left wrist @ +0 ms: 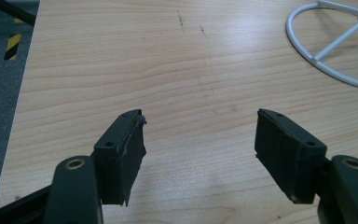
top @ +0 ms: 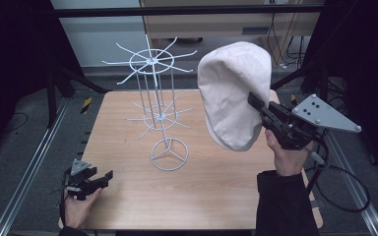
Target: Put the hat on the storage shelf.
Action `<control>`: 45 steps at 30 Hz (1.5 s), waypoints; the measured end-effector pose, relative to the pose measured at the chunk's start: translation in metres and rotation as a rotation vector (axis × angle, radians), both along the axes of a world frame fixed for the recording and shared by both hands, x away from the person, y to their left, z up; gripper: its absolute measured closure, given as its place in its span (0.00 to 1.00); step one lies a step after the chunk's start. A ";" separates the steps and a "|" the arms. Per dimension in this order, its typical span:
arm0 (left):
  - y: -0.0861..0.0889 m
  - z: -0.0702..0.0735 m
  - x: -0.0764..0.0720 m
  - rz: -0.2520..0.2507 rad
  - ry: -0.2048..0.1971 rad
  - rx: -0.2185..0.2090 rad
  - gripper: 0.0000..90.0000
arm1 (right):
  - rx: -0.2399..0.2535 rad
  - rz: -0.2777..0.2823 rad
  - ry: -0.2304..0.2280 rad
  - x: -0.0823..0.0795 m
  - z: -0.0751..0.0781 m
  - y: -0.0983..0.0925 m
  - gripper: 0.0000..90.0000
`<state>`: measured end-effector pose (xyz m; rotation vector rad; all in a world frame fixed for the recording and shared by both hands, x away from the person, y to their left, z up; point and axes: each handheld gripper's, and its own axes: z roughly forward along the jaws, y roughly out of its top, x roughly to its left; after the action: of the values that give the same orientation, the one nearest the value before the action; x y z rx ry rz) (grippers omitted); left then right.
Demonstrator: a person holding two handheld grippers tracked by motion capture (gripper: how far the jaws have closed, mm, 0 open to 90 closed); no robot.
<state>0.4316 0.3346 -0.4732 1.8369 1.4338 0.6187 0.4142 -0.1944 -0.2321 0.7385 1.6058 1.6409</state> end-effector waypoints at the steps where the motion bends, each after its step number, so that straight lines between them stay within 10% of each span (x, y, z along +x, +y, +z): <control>1: 0.000 0.000 0.000 0.000 0.000 0.000 0.37 | 0.005 0.001 -0.003 0.000 0.001 0.000 0.98; 22: 0.000 0.000 0.000 0.001 -0.003 -0.005 0.37 | 0.010 0.047 -0.052 0.005 0.032 0.031 0.98; 45: 0.001 0.001 0.000 -0.001 -0.001 -0.004 0.36 | -0.046 0.105 -0.012 0.021 0.024 0.066 0.98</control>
<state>0.4313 0.3356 -0.4724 1.8339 1.4317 0.6160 0.4354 -0.1283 -0.2086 0.6295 1.6931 1.6731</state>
